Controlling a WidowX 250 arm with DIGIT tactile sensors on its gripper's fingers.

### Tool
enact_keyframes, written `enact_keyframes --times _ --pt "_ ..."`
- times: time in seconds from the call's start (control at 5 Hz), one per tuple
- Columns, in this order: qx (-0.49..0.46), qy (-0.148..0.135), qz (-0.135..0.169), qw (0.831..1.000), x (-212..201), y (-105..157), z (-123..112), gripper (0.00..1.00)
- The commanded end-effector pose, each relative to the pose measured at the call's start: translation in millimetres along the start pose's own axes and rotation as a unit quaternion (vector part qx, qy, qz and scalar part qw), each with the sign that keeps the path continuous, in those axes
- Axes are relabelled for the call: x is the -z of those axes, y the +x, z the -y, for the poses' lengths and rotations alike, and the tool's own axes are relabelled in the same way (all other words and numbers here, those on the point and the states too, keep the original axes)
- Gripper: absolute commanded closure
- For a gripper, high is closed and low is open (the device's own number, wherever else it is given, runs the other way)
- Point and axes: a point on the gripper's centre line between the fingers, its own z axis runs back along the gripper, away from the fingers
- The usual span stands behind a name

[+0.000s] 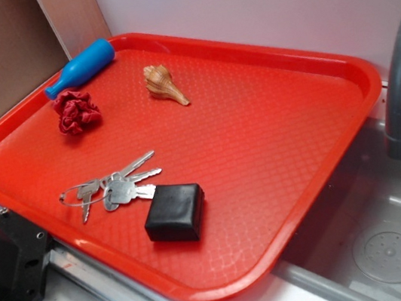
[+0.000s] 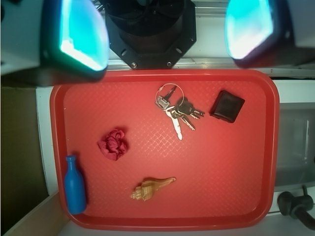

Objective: Grab the red paper.

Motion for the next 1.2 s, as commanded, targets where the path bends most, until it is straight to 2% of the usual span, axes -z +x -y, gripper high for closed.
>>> enact_keyframes --times 0.0,0.2,0.6,0.8,1.0 --pt "0.000 0.000 0.000 1.000 0 0 0 0.00" --pt "-0.087 0.038 0.003 0.995 51 16 -41 0.00" --pt "-0.191 0.066 0.028 0.979 116 45 -96 0.00" --pt "-0.199 0.074 0.035 0.977 138 57 -107 0.00" --pt "-0.213 0.071 0.028 0.974 162 65 -118 0.00"
